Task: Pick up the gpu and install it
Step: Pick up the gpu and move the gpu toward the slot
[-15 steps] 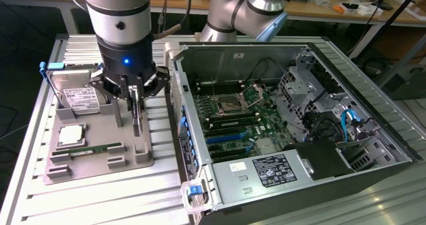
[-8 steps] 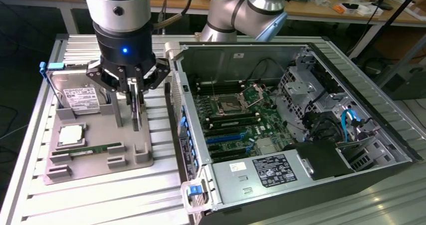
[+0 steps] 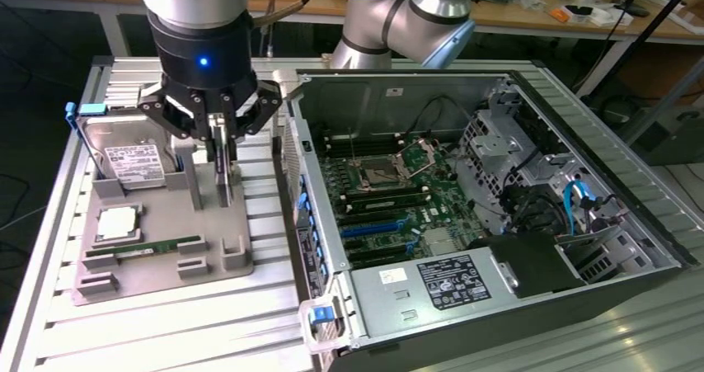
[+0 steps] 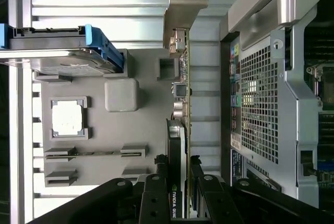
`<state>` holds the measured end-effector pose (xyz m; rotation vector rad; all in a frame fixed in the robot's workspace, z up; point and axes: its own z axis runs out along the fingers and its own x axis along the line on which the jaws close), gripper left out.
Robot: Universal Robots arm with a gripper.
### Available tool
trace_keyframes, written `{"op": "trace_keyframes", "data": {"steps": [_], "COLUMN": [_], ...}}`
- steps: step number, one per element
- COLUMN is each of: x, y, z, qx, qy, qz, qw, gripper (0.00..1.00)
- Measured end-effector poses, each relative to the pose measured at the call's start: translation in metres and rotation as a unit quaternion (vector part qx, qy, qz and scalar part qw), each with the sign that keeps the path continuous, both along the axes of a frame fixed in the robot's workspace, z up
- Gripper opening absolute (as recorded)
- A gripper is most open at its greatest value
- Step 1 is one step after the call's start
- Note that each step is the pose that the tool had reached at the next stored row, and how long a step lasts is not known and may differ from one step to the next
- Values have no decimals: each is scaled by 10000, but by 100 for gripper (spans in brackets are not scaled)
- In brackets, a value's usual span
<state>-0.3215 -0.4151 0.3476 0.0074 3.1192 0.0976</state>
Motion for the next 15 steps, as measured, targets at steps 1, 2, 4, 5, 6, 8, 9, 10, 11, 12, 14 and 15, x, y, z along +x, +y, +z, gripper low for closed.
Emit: {"op": "trace_keyframes", "data": {"steps": [1,2,4,5,6,8,9,10,11,12,14,15], "x": [0,0,1,1,1,2,2,2,2,2,3,3], "y": [0,1,3,3,4,7,8,9,10,11,13,13], "z": [18,39,87,112,143,242,273,307,343,377,438,469], "qx": [0,0,1,0,0,0,0,0,0,0,0,0], "qy": [0,0,-1,0,0,0,0,0,0,0,-1,0], "qz": [0,0,0,0,0,0,0,0,0,0,0,0], "qw": [10000,10000,10000,10000,10000,10000,10000,10000,10000,10000,10000,10000], "gripper": [27,27,27,27,27,27,27,27,27,27,27,27]}}
